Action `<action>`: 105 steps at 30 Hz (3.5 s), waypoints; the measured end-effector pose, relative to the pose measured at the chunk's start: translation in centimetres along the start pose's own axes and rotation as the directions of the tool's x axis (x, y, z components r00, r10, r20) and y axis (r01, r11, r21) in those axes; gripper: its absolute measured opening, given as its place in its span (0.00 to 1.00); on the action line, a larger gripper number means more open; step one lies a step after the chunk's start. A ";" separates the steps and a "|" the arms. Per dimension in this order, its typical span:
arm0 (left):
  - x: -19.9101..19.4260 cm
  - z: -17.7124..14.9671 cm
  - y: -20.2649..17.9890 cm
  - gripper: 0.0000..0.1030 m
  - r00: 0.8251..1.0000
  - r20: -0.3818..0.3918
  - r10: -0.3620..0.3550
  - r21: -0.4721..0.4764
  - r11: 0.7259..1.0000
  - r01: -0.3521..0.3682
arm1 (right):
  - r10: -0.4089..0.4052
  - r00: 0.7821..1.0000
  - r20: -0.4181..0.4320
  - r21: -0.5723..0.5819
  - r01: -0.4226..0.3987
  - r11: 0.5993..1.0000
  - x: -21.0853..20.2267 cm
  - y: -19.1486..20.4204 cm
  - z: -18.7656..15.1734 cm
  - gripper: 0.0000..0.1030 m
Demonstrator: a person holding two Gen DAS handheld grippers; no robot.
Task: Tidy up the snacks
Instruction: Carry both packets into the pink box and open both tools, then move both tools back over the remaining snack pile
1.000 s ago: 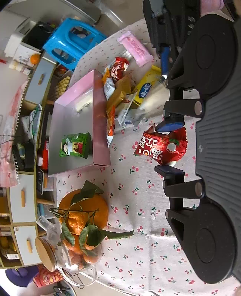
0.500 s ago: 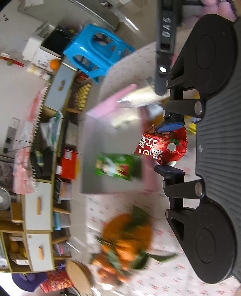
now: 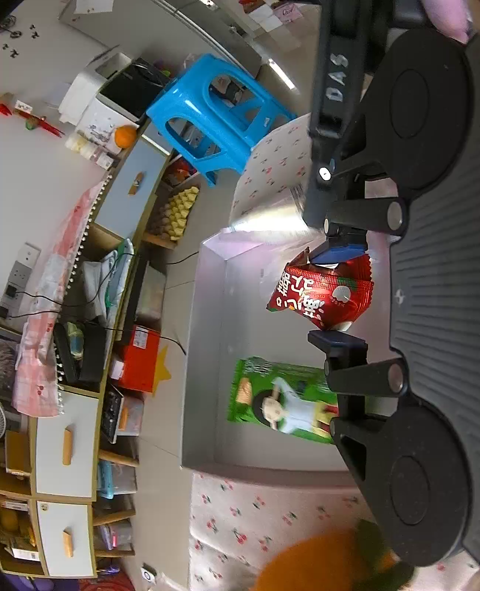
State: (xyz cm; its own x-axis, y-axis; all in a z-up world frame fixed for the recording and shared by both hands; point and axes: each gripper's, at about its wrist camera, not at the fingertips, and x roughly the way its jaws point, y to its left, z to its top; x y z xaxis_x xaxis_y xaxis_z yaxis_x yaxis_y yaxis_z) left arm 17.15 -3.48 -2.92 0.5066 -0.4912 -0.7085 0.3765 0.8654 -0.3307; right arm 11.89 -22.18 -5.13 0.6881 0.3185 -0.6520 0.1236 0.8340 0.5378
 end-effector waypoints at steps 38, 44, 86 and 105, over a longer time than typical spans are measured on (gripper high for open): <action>0.5 -0.2 -0.8 0.74 0.988 0.038 0.149 0.193 0.969 -0.154 | -0.041 0.998 0.049 -0.047 0.044 0.998 -0.1 -0.6 1.7 0.52; -1.4 -0.4 -1.9 0.83 0.987 0.036 0.156 0.221 0.962 -0.160 | -0.060 0.996 0.065 -0.060 0.064 0.996 -3.5 0.1 1.5 0.65; -4.2 -10.6 -4.1 0.92 0.937 -0.111 0.331 -0.237 0.907 -0.349 | -0.309 0.951 -0.002 0.062 0.308 0.949 -10.6 -5.1 -5.5 0.93; -4.5 -13.2 -5.1 0.46 0.967 -0.150 0.207 -0.051 0.975 -0.217 | -0.182 0.972 -0.146 0.124 0.200 0.972 -10.3 -8.3 -8.4 0.19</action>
State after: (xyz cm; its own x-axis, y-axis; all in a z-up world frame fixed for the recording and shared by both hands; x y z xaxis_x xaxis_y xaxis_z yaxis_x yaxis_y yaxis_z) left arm 2.73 -4.38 -6.28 0.4514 -0.2807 -0.8471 0.2172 0.9553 -0.2008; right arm -2.27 -28.58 -7.36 0.5424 0.2240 -0.8097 0.3461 0.8186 0.4584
